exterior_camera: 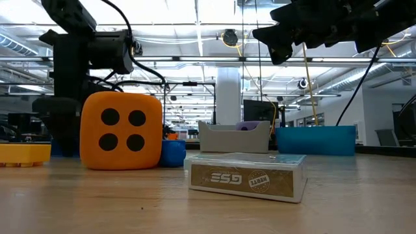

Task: Pick & Place Toys
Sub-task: Put the blue gamepiece into the black bin

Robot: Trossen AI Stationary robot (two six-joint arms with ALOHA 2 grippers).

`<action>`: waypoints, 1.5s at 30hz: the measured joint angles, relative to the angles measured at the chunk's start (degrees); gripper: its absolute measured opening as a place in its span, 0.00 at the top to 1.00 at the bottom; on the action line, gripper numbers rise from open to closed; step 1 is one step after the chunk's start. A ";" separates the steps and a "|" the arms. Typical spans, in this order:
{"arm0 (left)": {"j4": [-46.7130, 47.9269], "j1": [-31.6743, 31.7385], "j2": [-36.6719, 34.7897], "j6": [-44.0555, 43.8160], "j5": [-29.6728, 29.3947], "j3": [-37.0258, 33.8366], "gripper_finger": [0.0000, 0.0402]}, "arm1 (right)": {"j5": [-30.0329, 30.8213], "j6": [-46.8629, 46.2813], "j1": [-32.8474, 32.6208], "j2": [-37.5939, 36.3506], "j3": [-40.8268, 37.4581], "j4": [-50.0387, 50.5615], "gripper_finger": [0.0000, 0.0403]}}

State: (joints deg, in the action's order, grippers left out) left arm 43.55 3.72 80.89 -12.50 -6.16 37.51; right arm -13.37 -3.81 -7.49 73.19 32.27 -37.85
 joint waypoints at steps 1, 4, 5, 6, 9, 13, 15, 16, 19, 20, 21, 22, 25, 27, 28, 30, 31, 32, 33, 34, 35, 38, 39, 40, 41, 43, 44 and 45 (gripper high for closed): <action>-0.02 0.16 -0.01 -0.04 0.04 -0.01 0.24 | 0.01 0.00 0.00 0.00 0.00 -0.01 0.51; -0.39 0.34 -0.05 -0.04 -0.04 -0.01 0.30 | 0.00 0.00 0.00 0.00 0.00 0.00 0.51; -0.39 0.34 -0.05 -0.06 -0.08 -0.03 0.32 | 0.02 0.00 0.00 0.00 0.00 -0.02 0.51; -0.39 0.34 -0.05 -0.06 -0.13 -0.03 0.34 | 0.02 0.00 0.00 0.00 0.00 -0.02 0.51; -0.32 0.32 0.04 -0.21 -0.19 -0.08 0.40 | 0.02 0.00 0.00 0.00 0.00 -0.02 0.51; -0.50 0.34 -0.01 -0.23 -0.12 -0.10 0.48 | 0.02 0.01 0.00 0.00 0.00 0.00 0.51; -0.57 0.34 -0.01 -0.23 -0.12 -0.10 0.53 | 0.02 0.00 0.00 0.00 0.00 0.00 0.51; -0.61 0.34 -0.01 -0.21 -0.12 -0.06 0.55 | 0.02 0.00 0.01 0.00 0.00 0.02 0.51; -0.64 0.34 -0.03 -0.19 -0.12 0.04 0.58 | 0.02 0.00 0.00 0.00 0.00 0.00 0.51; -0.62 0.34 -0.03 -0.19 -0.12 0.12 0.58 | 0.02 0.00 0.00 0.00 0.00 0.00 0.51; -0.61 0.34 -0.02 -0.19 -0.12 0.23 0.58 | 0.02 0.00 0.00 0.00 0.00 0.00 0.51; -0.63 0.34 -0.01 -0.18 -0.12 0.35 0.58 | 0.02 0.00 0.00 0.00 0.00 0.00 0.51; -0.61 0.34 -0.01 -0.16 -0.17 0.75 0.55 | 0.02 0.00 0.00 0.00 0.00 0.00 0.51; -0.50 0.34 -0.01 -0.14 -0.34 1.22 0.53 | 0.02 0.00 0.02 0.00 0.00 0.00 0.51; -0.52 0.34 -0.01 -0.14 -0.49 1.49 0.53 | 0.02 0.00 0.00 0.00 0.00 0.00 0.51; -0.44 0.34 -0.01 0.09 -1.26 2.24 0.54 | 0.02 0.00 0.00 0.00 0.00 0.00 0.51; -0.46 0.34 -0.01 0.25 -1.51 2.65 0.56 | 0.02 0.00 0.00 0.00 0.00 0.01 0.51; -0.40 0.34 0.01 0.34 -1.73 3.18 0.57 | 0.02 0.00 0.00 0.00 0.00 0.00 0.51; -0.26 0.34 0.01 0.52 -2.10 3.68 0.59 | 0.02 0.00 0.00 0.00 0.00 0.02 0.51; 0.08 0.41 -0.04 0.93 -2.54 4.29 0.59 | 0.02 0.00 0.00 0.00 0.00 0.04 0.51; 0.51 0.51 -0.40 1.08 -3.08 4.76 0.59 | 0.02 0.00 0.00 0.00 0.00 0.04 0.51; 1.94 1.22 -1.43 1.43 -5.40 6.84 0.59 | 0.02 0.00 0.00 0.00 0.00 0.04 0.51; 2.25 1.55 -1.85 1.43 -6.28 7.43 0.59 | 0.02 0.00 0.00 0.00 0.00 0.04 0.51; 2.53 1.96 -2.71 1.47 -7.14 8.02 0.58 | 0.02 0.00 0.00 0.00 0.00 0.04 0.51; 2.64 2.42 -3.73 1.66 -8.10 8.79 0.56 | 0.02 0.00 0.00 0.00 0.00 0.04 0.51; 2.45 3.65 -5.43 2.37 -10.15 10.55 0.54 | 0.02 0.01 0.00 0.00 0.00 0.07 0.51; 2.56 4.48 -6.20 2.48 -11.10 11.13 0.54 | 0.02 0.00 0.01 0.00 0.00 0.03 0.51; 2.76 5.44 -7.01 2.54 -12.01 11.78 0.54 | 0.02 0.00 0.00 0.00 0.00 0.02 0.51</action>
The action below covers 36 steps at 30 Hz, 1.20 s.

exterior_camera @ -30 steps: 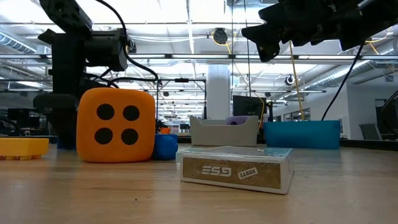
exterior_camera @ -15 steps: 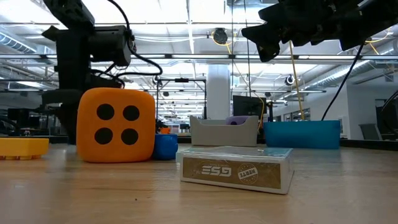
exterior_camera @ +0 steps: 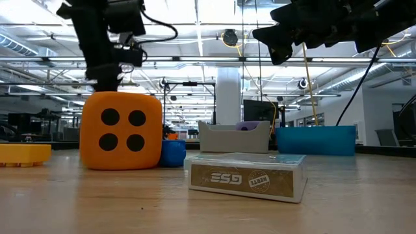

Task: Pick & Place Toys
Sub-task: Put the blue gamepiece into the black bin, then put the orange dice into the gray bin

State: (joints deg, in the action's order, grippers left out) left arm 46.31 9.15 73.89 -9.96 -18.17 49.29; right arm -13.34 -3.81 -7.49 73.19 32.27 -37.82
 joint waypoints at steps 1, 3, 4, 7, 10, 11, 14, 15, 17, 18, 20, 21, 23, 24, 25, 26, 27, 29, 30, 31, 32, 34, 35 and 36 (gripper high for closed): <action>0.04 1.12 -0.86 0.01 -0.90 0.87 0.55 | 0.00 0.00 0.00 0.00 0.00 0.00 0.51; -0.44 3.84 -2.07 -0.01 -2.18 2.69 0.57 | 0.00 0.00 0.00 0.00 0.00 0.00 0.51; -0.53 5.33 -2.48 0.03 -2.53 3.42 0.58 | 0.00 0.00 0.00 0.00 0.00 -0.04 0.51; -0.92 10.42 -3.04 1.30 -2.85 5.34 0.59 | 0.00 0.00 0.00 0.00 0.00 -0.02 0.51; -1.98 16.14 -2.91 3.01 -2.74 6.33 0.57 | 0.00 0.00 0.00 0.00 0.00 -0.04 0.51; -2.15 18.02 -2.75 3.72 -2.22 6.35 0.55 | 0.00 0.00 0.01 0.00 0.00 -0.04 0.51; -4.86 22.90 -1.73 5.21 1.59 6.37 0.54 | -0.01 0.00 0.00 0.00 0.00 -0.04 0.51; -5.13 24.29 -1.44 5.39 2.73 6.37 0.54 | 0.00 0.01 0.00 0.00 0.00 -0.03 0.51; -6.81 26.45 -0.67 5.68 4.39 6.37 0.56 | 0.00 0.30 0.00 0.00 0.00 -0.04 0.51; -7.73 27.32 -0.16 5.87 5.10 6.39 0.57 | 0.00 0.60 0.00 0.00 0.00 -0.04 0.51; -7.99 28.59 1.05 6.48 5.93 6.39 0.59 | 0.00 1.39 0.01 0.00 0.00 -0.03 0.51; -8.44 28.91 1.70 6.64 6.18 6.39 0.59 | 0.00 1.57 0.00 0.00 0.00 -0.04 0.51; -9.13 29.33 3.03 6.84 6.21 6.39 0.59 | 0.00 1.68 0.01 0.00 0.00 -0.04 0.51; -9.01 29.53 3.60 7.08 6.36 6.39 0.59 | 0.00 1.71 0.00 0.00 0.00 -0.04 0.51; -9.05 29.68 4.31 7.35 6.38 6.39 0.57 | 0.00 1.93 0.00 0.00 0.00 -0.04 0.51; -9.38 29.90 4.91 7.53 6.36 6.39 0.55 | 0.00 2.43 0.00 0.00 0.00 -0.04 0.51; -9.58 30.09 5.43 7.97 6.36 6.39 0.53 | 0.00 3.13 0.00 0.00 0.00 -0.04 0.51; -9.69 30.25 6.24 8.20 6.34 6.39 0.48 | -0.01 3.52 0.00 0.00 0.00 -0.05 0.51; -9.96 30.35 6.51 8.20 6.34 6.39 0.46 | -0.01 3.44 0.00 0.00 0.00 -0.04 0.51; -10.22 30.39 6.66 8.23 6.34 6.39 0.45 | -0.01 3.07 0.00 0.00 0.00 -0.04 0.51; -10.42 30.51 6.69 8.23 6.34 6.39 0.44 | 0.00 2.84 0.00 0.00 0.00 -0.07 0.51; -10.77 30.64 6.67 8.08 6.34 6.39 0.42 | -0.02 2.73 0.00 0.00 0.00 -0.04 0.51; -10.99 30.66 6.67 7.96 6.34 6.39 0.41 | -0.02 2.82 0.00 0.00 0.00 -0.07 0.51; -11.07 30.68 6.67 7.94 6.34 6.39 0.40 | -0.02 3.07 0.02 0.00 0.00 -0.07 0.51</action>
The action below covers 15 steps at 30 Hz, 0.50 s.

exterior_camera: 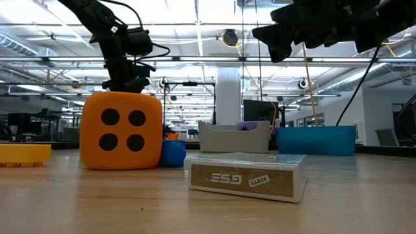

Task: Pick & Place Toys
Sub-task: Put the orange dice into the gray bin

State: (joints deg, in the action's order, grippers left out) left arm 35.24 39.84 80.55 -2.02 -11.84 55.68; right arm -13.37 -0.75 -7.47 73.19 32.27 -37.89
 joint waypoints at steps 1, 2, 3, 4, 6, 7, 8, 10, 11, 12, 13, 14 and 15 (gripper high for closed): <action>0.02 0.00 -0.02 0.00 0.00 -0.02 0.40 | 0.00 0.01 0.00 0.00 0.00 0.00 0.51; 0.02 0.00 -0.02 0.04 -0.01 0.00 0.40 | 0.00 -0.05 -0.02 0.00 0.00 0.01 0.51; 0.02 0.00 -0.02 0.03 0.00 0.00 0.40 | 0.00 -0.09 -0.02 0.00 0.00 0.00 0.51; 0.01 0.00 -0.02 0.02 -0.02 -0.02 0.40 | 0.00 -0.07 -0.02 0.00 0.00 0.00 0.51; -0.71 -0.05 -0.02 -0.21 0.00 -0.02 0.40 | 0.00 -0.07 -0.02 0.00 0.00 0.00 0.51; -1.55 -0.18 -0.04 -0.53 0.04 -0.02 0.40 | 0.00 -0.07 -0.02 0.00 0.00 0.00 0.51; -2.51 -0.31 -0.04 -0.70 0.65 -0.02 0.40 | 0.00 -0.07 0.00 0.00 0.00 0.00 0.51; -5.28 -0.62 -0.04 -0.84 3.72 -0.04 0.40 | 0.00 -0.07 -0.02 0.00 0.00 0.00 0.51; -7.35 -0.89 -0.07 -0.80 6.04 -0.04 0.40 | 0.00 -0.07 -0.02 0.00 0.00 0.00 0.51; -9.32 -1.13 -0.36 -0.94 8.70 -0.05 0.40 | 0.00 -0.07 -0.02 0.00 0.00 0.00 0.51; -11.49 -1.34 -0.81 -1.20 11.41 -0.09 0.39 | 0.00 -0.07 -0.02 0.00 0.00 0.00 0.51; -14.11 -1.70 -1.24 -1.43 14.36 -0.09 0.39 | 0.00 -0.07 -0.02 0.00 0.00 0.02 0.51; -17.36 -2.33 -1.55 -1.49 17.28 -0.09 0.39 | 0.00 -0.07 -0.01 0.00 0.00 0.00 0.51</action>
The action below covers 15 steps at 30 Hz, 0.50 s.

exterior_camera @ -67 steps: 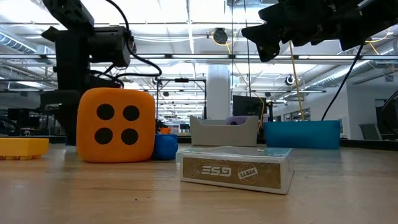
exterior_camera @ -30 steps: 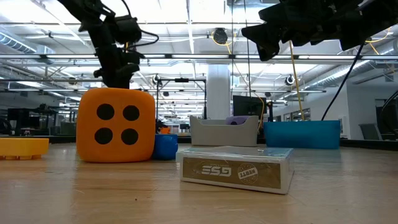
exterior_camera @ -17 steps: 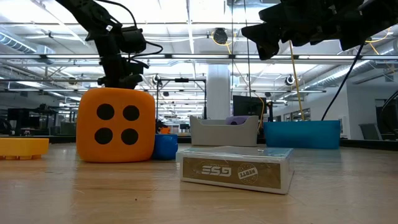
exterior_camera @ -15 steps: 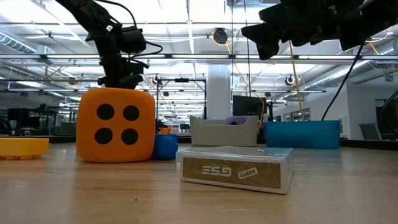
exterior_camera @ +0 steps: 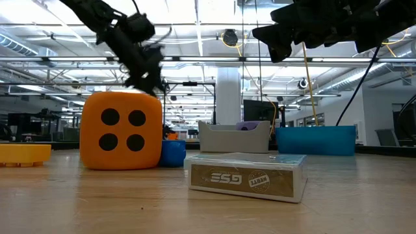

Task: Pick & Place Toys
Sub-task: Put the orange dice into the gray bin

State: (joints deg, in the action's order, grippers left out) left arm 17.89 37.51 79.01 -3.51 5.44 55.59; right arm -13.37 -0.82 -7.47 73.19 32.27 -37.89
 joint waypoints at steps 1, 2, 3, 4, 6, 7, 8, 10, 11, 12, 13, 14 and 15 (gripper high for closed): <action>-3.36 -0.68 -0.23 -0.14 3.01 0.02 0.39 | 0.00 0.00 -0.01 0.00 0.00 0.01 0.51; -6.35 -1.51 -0.50 -0.48 5.91 0.02 0.39 | 0.00 0.00 -0.01 0.00 0.00 0.00 0.51; -9.34 -2.56 -0.90 -0.71 8.78 0.00 0.39 | 0.00 0.00 -0.01 0.00 0.00 0.00 0.51; -13.15 -3.90 -1.33 -0.72 11.30 0.00 0.39 | 0.00 0.00 -0.01 0.00 0.00 0.00 0.51; -20.69 -7.47 -1.71 -0.70 14.26 0.07 0.39 | 0.00 0.00 -0.01 0.00 0.00 0.02 0.51; -24.05 -9.36 -1.70 -0.78 14.53 0.03 0.39 | 0.00 0.00 -0.01 0.00 0.00 0.00 0.51; -27.38 -11.47 -1.60 -1.19 14.52 -0.35 0.39 | 0.00 0.00 0.00 0.00 0.00 0.00 0.51; -33.01 -15.88 -1.47 -1.53 14.51 -1.18 0.39 | 0.00 0.00 -0.01 0.00 0.00 0.00 0.51; -35.62 -18.07 -1.47 -1.52 14.41 -1.60 0.39 | 0.00 0.00 -0.01 0.00 0.00 0.00 0.51; -37.70 -20.45 -1.47 -1.50 14.01 -2.05 0.39 | 0.00 0.00 -0.01 0.00 0.00 0.00 0.51; -39.52 -22.75 -1.49 -1.39 13.19 -2.61 0.39 | 0.00 0.00 -0.01 0.00 0.00 0.00 0.51; -41.00 -25.02 -1.49 -1.27 12.34 -3.25 0.39 | -0.02 0.00 -0.01 0.00 0.00 0.00 0.51; -42.51 -27.16 -1.44 -1.07 11.71 -4.04 0.39 | 0.00 0.00 -0.01 0.00 0.00 0.00 0.51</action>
State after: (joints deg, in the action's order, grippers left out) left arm -24.63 10.35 77.56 -4.58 17.16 51.55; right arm -13.37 -0.82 -7.49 73.19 32.27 -37.89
